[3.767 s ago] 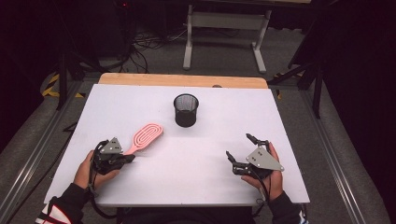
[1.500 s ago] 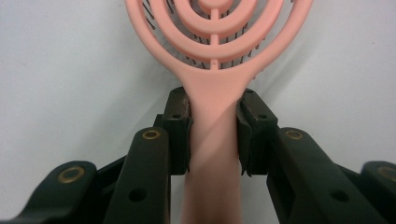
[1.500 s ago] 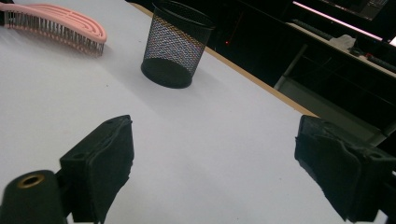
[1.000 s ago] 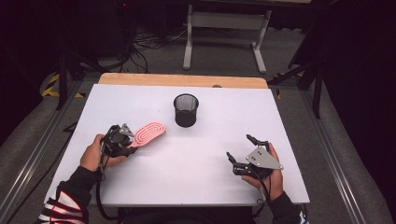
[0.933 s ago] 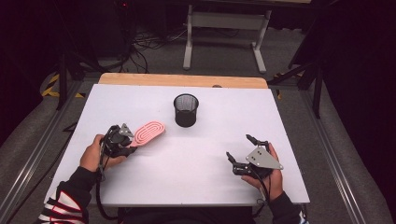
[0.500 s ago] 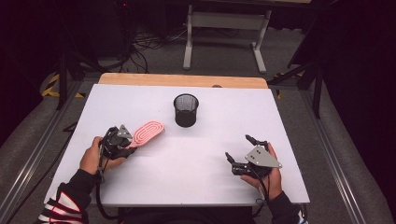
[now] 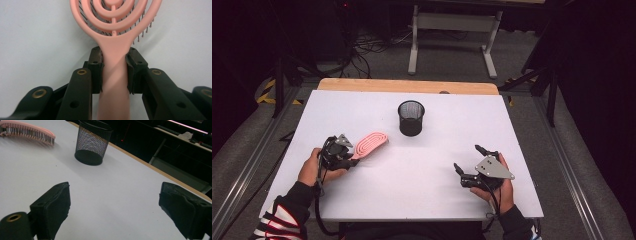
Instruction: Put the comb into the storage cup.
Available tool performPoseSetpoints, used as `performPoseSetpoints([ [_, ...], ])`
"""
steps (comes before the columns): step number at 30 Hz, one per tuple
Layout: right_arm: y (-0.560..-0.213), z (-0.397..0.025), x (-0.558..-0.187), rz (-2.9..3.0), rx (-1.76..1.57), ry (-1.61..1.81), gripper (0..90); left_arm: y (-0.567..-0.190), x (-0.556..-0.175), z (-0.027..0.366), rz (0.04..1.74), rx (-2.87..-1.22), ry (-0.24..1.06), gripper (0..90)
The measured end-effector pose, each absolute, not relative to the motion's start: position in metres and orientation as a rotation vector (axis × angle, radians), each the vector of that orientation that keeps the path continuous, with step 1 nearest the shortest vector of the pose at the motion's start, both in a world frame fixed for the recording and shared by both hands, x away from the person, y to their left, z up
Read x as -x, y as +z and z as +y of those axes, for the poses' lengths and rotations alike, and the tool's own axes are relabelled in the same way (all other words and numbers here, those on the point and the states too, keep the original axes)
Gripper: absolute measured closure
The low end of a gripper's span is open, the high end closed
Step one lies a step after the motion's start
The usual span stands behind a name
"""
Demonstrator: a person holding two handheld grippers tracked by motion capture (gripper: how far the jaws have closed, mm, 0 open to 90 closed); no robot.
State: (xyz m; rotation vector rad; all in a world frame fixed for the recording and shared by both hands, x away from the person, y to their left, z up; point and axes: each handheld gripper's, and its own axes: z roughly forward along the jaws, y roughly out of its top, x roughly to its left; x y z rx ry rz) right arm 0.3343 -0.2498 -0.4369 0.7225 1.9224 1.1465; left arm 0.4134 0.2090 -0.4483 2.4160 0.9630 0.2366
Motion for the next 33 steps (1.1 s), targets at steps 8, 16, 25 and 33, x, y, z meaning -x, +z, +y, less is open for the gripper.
performPoseSetpoints([
  [8,-0.438,-0.25,-0.335,1.929,-0.735,1.145,11.3,-0.447,-0.42,0.209,0.959,-2.427,0.172,67.8],
  [16,-0.439,-0.25,-0.336,1.945,-0.74,1.151,11.6,-0.445,-0.43,0.207,0.933,-2.441,0.095,58.2],
  [25,-0.44,-0.249,-0.337,1.961,-0.748,1.158,11.8,-0.443,-0.431,0.205,0.923,-2.478,0.123,68.5],
  [33,-0.44,-0.249,-0.336,1.965,-0.74,1.157,11.9,-0.444,-0.423,0.203,0.925,-2.476,0.266,69.7],
])
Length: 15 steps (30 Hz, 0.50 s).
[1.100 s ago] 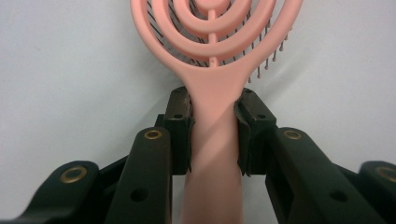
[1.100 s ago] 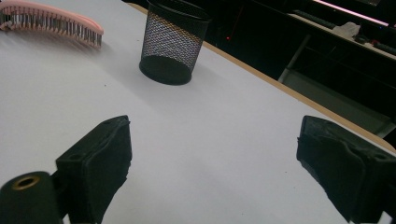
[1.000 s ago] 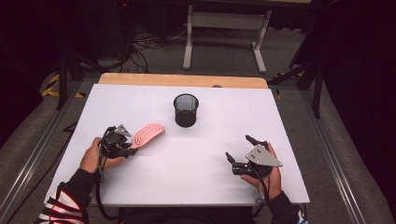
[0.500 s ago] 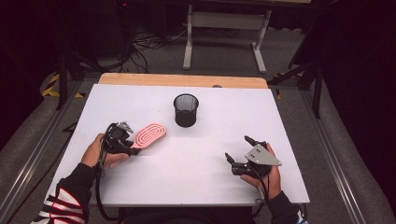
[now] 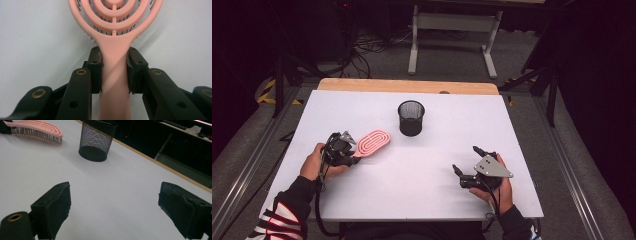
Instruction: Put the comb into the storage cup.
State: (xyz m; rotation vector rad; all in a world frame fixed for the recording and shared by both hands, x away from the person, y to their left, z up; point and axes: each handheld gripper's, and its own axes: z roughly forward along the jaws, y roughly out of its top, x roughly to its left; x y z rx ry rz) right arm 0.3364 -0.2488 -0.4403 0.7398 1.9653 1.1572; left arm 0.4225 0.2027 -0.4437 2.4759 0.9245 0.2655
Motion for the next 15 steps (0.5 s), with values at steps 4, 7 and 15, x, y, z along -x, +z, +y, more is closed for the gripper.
performPoseSetpoints([
  [4,-0.439,-0.25,-0.336,1.948,-0.748,1.161,11.8,-0.44,-0.415,0.209,0.948,-2.393,0.35,69.7],
  [7,-0.437,-0.251,-0.336,1.933,-0.758,1.177,11.7,-0.435,-0.407,0.212,0.957,-2.334,0.426,69.7],
  [15,-0.425,-0.245,-0.346,1.913,-0.83,1.294,11.0,-0.427,-0.385,0.207,0.894,-2.185,0.575,69.8],
])
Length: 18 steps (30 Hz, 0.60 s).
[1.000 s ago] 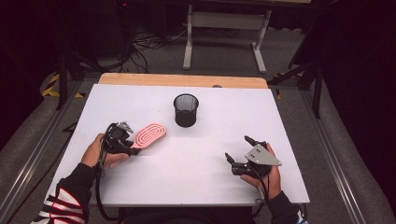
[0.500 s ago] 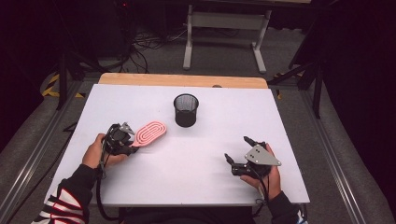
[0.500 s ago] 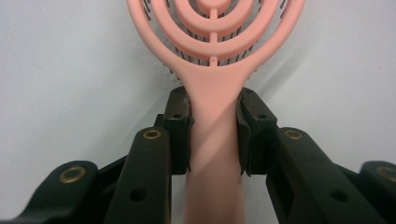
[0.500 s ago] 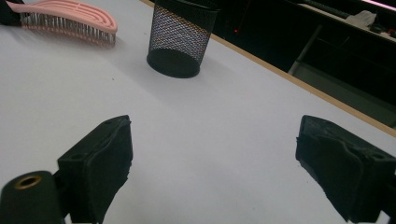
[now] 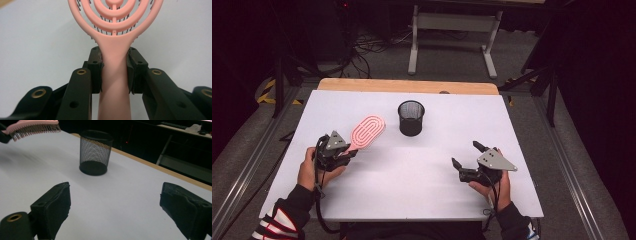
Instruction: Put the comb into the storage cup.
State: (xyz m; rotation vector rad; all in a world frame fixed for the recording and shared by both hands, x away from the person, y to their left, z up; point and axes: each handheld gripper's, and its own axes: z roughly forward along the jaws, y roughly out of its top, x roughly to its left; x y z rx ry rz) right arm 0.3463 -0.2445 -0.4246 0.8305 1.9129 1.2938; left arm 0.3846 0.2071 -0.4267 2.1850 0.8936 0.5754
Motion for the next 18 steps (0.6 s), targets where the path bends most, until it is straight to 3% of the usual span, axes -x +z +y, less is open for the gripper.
performPoseSetpoints([
  [18,-0.399,-0.156,-0.377,2.056,-0.842,1.508,7.4,-0.428,-0.356,0.186,0.775,-2.022,0.725,69.8],
])
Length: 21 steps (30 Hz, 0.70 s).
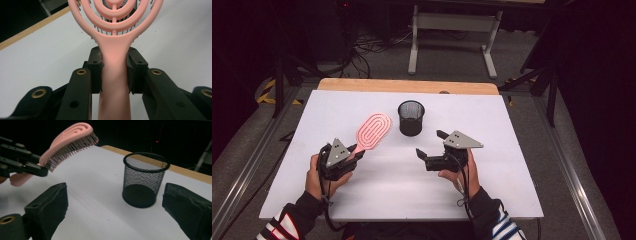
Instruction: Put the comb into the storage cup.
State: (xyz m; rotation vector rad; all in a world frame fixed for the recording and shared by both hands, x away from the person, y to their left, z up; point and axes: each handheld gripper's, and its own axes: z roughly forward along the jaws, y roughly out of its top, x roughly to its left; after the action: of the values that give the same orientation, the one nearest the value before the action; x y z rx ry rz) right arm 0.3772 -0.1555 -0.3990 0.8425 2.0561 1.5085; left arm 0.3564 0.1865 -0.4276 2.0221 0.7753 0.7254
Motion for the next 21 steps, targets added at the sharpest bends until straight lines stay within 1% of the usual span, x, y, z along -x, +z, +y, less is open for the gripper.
performPoseSetpoints([
  [7,-0.398,-0.14,-0.379,2.085,-0.832,1.583,7.6,-0.428,-0.343,0.167,0.713,-1.983,0.765,69.8],
  [9,-0.397,-0.133,-0.376,2.114,-0.752,1.597,7.5,-0.427,-0.338,0.159,0.685,-1.956,0.805,69.8],
  [12,-0.397,-0.13,-0.374,2.135,-0.745,1.637,7.4,-0.425,-0.335,0.154,0.677,-1.943,0.818,69.8],
  [21,-0.395,-0.121,-0.378,2.134,-0.819,1.738,8.1,-0.428,-0.331,0.124,0.63,-1.918,0.814,69.8],
])
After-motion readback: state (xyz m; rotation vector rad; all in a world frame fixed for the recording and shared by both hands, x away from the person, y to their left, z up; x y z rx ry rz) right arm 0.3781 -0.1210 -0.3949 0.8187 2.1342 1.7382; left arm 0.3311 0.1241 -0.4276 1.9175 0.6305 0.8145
